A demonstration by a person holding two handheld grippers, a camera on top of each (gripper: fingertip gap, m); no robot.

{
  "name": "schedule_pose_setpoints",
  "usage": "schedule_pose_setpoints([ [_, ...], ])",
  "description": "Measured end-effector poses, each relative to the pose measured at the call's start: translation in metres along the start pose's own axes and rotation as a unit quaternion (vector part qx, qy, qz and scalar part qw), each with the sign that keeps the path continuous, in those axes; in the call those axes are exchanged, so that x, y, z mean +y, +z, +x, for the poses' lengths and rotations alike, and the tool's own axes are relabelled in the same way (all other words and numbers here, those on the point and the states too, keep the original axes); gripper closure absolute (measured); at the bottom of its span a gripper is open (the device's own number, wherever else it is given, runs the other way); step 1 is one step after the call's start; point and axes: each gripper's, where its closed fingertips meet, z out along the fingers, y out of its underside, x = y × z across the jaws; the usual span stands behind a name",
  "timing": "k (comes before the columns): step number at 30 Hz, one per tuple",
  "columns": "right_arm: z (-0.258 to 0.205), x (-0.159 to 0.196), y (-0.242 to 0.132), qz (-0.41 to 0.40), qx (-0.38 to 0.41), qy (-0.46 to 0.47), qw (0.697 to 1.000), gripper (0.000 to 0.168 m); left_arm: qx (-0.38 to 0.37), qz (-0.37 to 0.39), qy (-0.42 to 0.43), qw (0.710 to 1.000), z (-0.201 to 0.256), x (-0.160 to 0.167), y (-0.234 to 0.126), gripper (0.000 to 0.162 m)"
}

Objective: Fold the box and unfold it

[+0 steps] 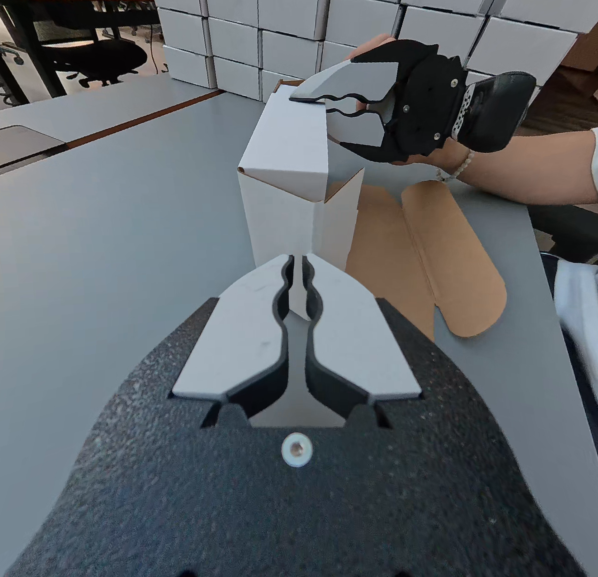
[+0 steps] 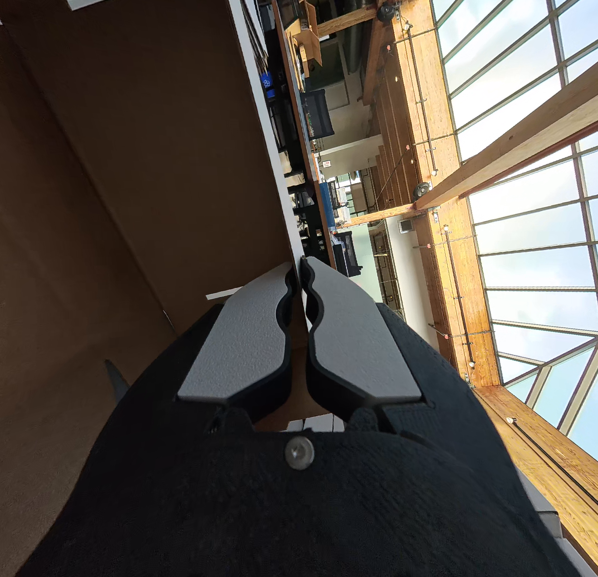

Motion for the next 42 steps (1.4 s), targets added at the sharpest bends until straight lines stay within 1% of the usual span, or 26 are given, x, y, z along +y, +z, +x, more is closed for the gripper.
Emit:
schedule_pose_setpoints([
  [1,0.000,0.000,0.000,0.001,-0.002,0.003,1.000,0.166,0.009,0.001,0.004,1.000,0.002,0.000,0.000,0.157],
  [3,0.000,-0.001,0.000,0.000,-0.003,-0.001,1.000,0.166,0.024,0.000,0.002,1.000,0.006,0.001,-0.001,0.145],
  [6,0.000,-0.001,-0.001,-0.001,-0.005,0.001,1.000,0.166,-0.006,0.001,0.015,1.000,0.002,-0.001,0.001,0.144],
  [11,0.001,-0.002,-0.004,-0.013,-0.031,0.006,0.999,0.166,-0.047,-0.030,0.063,0.996,0.008,-0.001,0.010,0.145],
  [14,0.001,-0.003,-0.008,-0.018,-0.063,0.021,0.998,0.165,-0.086,-0.056,0.091,0.991,0.010,-0.002,0.015,0.144],
  [16,0.001,-0.004,-0.009,-0.021,-0.085,0.030,0.996,0.165,-0.125,-0.074,0.096,0.985,0.006,-0.002,0.020,0.139],
  [18,0.001,-0.004,-0.009,-0.025,-0.091,0.010,0.995,0.165,-0.163,-0.084,0.089,0.979,0.004,-0.003,0.026,0.136],
  [20,0.000,-0.004,-0.009,-0.030,-0.075,-0.033,0.996,0.165,-0.209,-0.094,0.091,0.969,-0.002,-0.003,0.029,0.132],
  [22,-0.001,-0.005,-0.010,-0.031,-0.048,-0.070,0.996,0.165,-0.259,-0.103,0.094,0.956,-0.011,-0.003,0.029,0.132],
  [25,-0.002,-0.007,-0.013,-0.036,-0.025,-0.100,0.994,0.166,-0.306,-0.112,0.107,0.939,-0.018,-0.004,0.031,0.131],
  [27,-0.002,-0.007,-0.013,-0.040,-0.018,-0.116,0.992,0.166,-0.326,-0.131,0.116,0.929,-0.023,-0.003,0.032,0.127],
  [29,-0.003,-0.007,-0.011,-0.043,-0.015,-0.128,0.991,0.165,-0.334,-0.140,0.093,0.927,-0.030,-0.002,0.035,0.122],
  [31,-0.003,-0.007,-0.009,-0.043,-0.015,-0.130,0.990,0.165,-0.317,-0.133,0.041,0.938,-0.035,-0.002,0.040,0.119],
  [32,-0.003,-0.006,-0.009,-0.042,-0.019,-0.126,0.991,0.165,-0.307,-0.127,0.033,0.943,-0.039,-0.003,0.041,0.119],
  [33,-0.003,-0.005,-0.008,-0.041,-0.028,-0.118,0.992,0.165,-0.297,-0.128,0.051,0.945,-0.043,-0.003,0.041,0.120],
  [35,-0.002,-0.005,-0.007,-0.041,-0.052,-0.094,0.993,0.165,-0.300,-0.139,0.099,0.939,-0.052,-0.004,0.039,0.123],
  [38,-0.001,-0.005,-0.004,-0.040,-0.087,-0.084,0.992,0.165,-0.302,-0.152,0.094,0.936,-0.056,-0.005,0.043,0.123],
  [40,-0.001,-0.004,-0.003,-0.034,-0.103,-0.075,0.991,0.164,-0.312,-0.155,0.055,0.936,-0.062,-0.007,0.044,0.129],
  [41,-0.001,-0.004,-0.002,-0.032,-0.105,-0.072,0.991,0.164,-0.314,-0.151,0.022,0.937,-0.065,-0.008,0.044,0.138],
  [42,-0.001,-0.004,-0.002,-0.029,-0.103,-0.071,0.992,0.164,-0.311,-0.146,-0.013,0.939,-0.068,-0.008,0.046,0.139],
])
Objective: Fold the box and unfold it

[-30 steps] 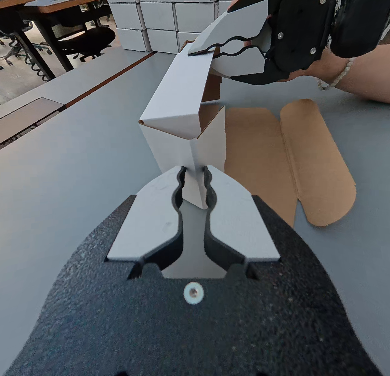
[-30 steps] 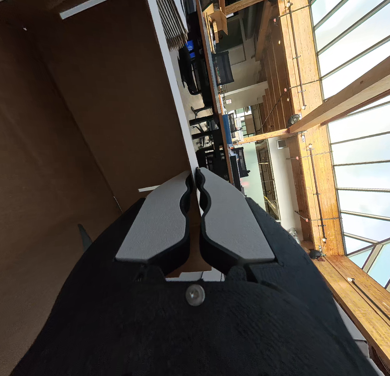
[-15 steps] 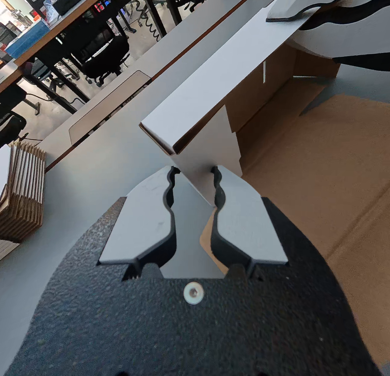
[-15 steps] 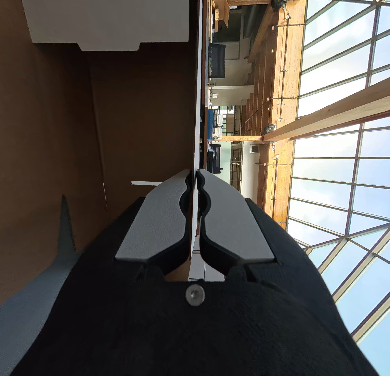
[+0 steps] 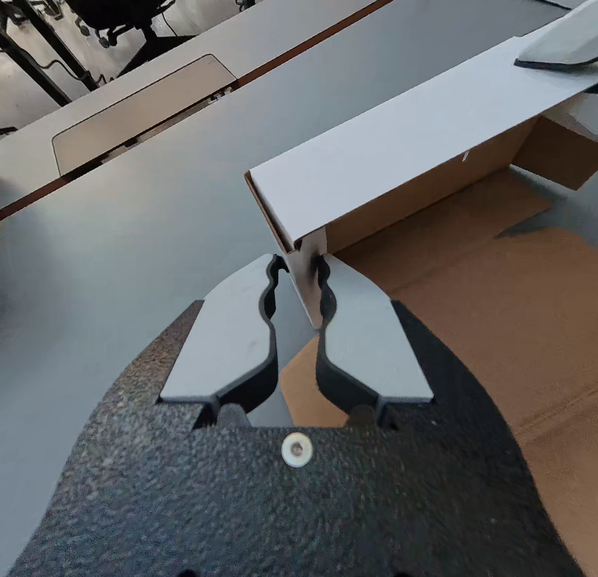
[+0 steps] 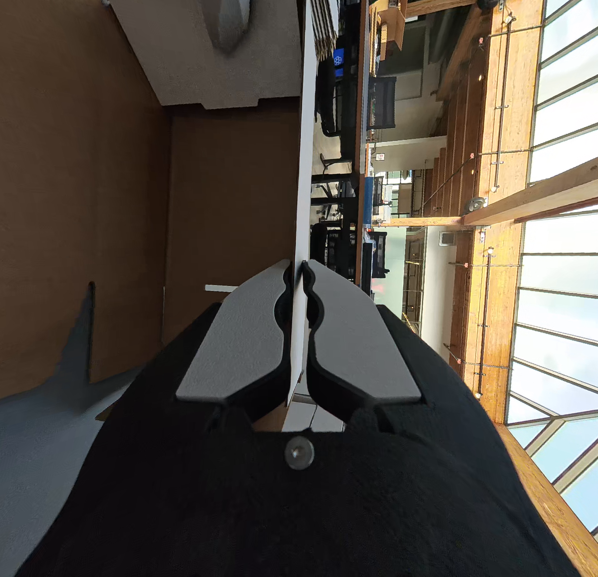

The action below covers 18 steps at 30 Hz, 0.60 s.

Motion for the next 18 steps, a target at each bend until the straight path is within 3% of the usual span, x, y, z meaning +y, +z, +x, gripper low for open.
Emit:
schedule_pose_setpoints([
  [3,-0.001,-0.001,0.000,-0.001,0.013,0.001,1.000,0.164,0.005,-0.001,-0.055,0.998,-0.005,-0.004,0.010,0.140],
  [9,-0.001,-0.001,0.000,-0.002,0.016,0.023,1.000,0.164,-0.055,0.005,-0.022,0.998,-0.007,-0.006,0.029,0.129],
  [18,-0.002,-0.002,-0.002,-0.018,0.025,0.054,0.998,0.162,-0.122,0.045,-0.075,0.989,-0.017,-0.007,0.032,0.149],
])
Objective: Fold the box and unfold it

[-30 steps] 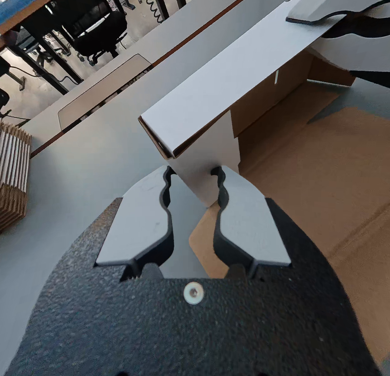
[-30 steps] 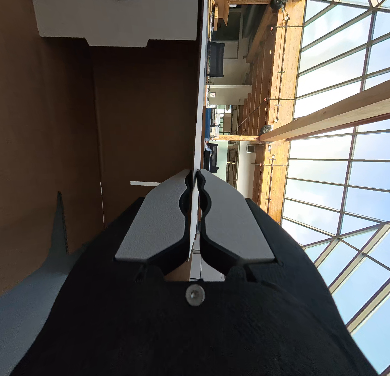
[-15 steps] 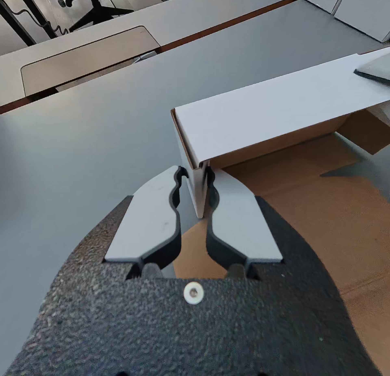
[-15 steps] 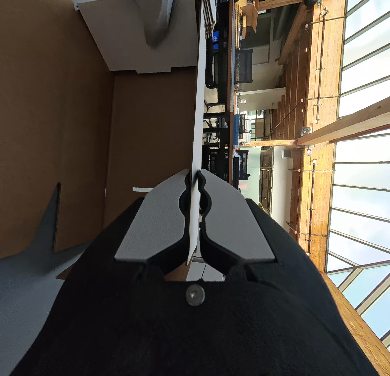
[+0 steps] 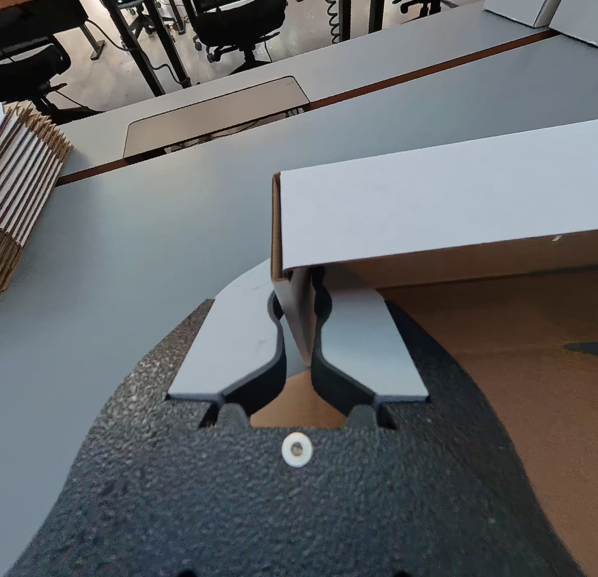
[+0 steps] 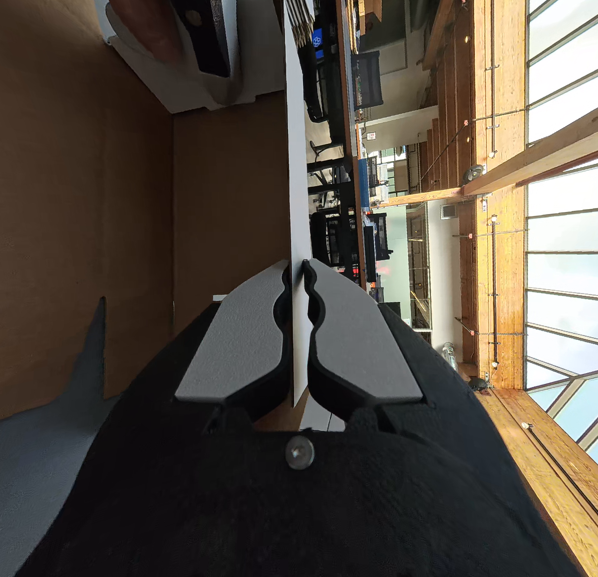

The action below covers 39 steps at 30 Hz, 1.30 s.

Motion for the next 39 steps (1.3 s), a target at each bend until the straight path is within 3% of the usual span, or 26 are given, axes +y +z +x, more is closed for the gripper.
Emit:
schedule_pose_setpoints([
  [2,-0.001,-0.002,-0.002,-0.010,0.008,-0.007,1.000,0.163,-0.012,-0.001,-0.011,1.000,-0.003,0.000,0.000,0.156],
  [9,-0.002,-0.002,-0.003,-0.047,0.025,-0.047,0.997,0.163,-0.005,-0.003,-0.035,0.999,-0.003,0.000,0.000,0.156],
  [13,-0.012,-0.006,-0.011,-0.047,-0.052,-0.018,0.997,0.142,-0.020,-0.003,-0.020,1.000,-0.003,0.000,0.000,0.155],
  [15,-0.004,-0.024,-0.022,-0.005,-0.072,0.021,0.997,0.143,-0.023,-0.003,-0.018,1.000,-0.003,0.000,0.001,0.155],
  [18,0.027,-0.061,-0.032,0.083,-0.072,0.143,0.984,0.168,-0.025,-0.004,-0.016,1.000,-0.003,0.000,0.001,0.155],
  [20,0.044,-0.066,-0.018,0.082,-0.041,0.179,0.979,0.168,-0.030,-0.004,-0.013,0.999,-0.003,0.000,0.001,0.154],
  [26,0.018,-0.066,0.031,0.010,-0.073,0.144,0.987,0.168,-0.033,-0.004,-0.011,0.999,-0.004,0.000,0.001,0.153],
  [34,-0.003,-0.061,0.039,-0.043,-0.051,0.049,0.997,0.168,-0.011,-0.006,-0.029,1.000,-0.002,0.001,0.001,0.155],
  [39,-0.004,-0.061,0.037,-0.036,-0.035,0.068,0.996,0.168,-0.016,-0.006,-0.023,1.000,-0.002,0.001,0.000,0.155],
])
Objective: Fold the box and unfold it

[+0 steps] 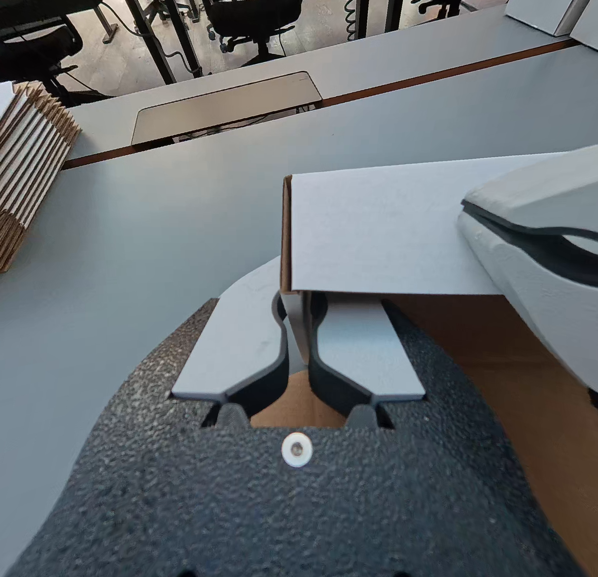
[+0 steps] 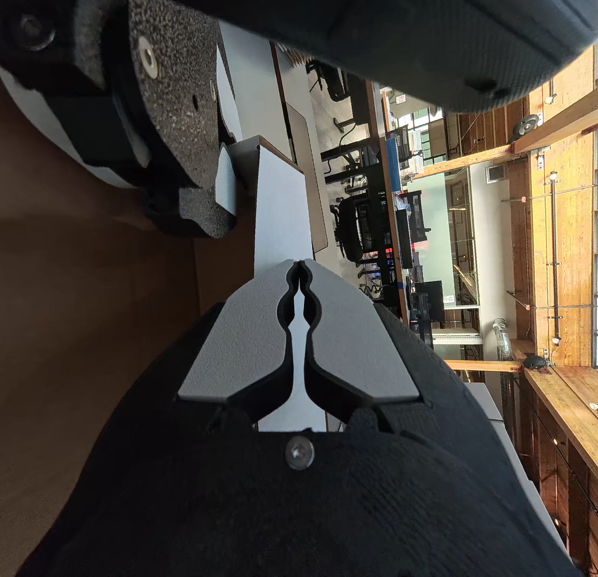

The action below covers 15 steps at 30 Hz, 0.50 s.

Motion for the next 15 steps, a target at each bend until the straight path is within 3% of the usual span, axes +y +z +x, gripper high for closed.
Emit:
schedule_pose_setpoints([
  [4,0.017,-0.009,-0.017,0.020,0.058,-0.036,0.997,0.168,-0.009,0.000,0.004,1.000,-0.001,0.000,0.000,0.155],
  [7,0.027,-0.004,-0.044,0.037,0.094,0.028,0.994,0.168,-0.019,-0.002,-0.016,1.000,-0.008,0.001,0.000,0.155],
  [11,0.024,0.036,-0.065,0.009,0.131,0.070,0.989,0.168,-0.020,-0.005,-0.038,0.999,-0.012,0.002,0.001,0.155],
  [15,0.035,0.072,-0.062,-0.034,0.142,0.112,0.983,0.168,-0.036,-0.005,-0.032,0.999,-0.014,0.002,0.001,0.155],
])
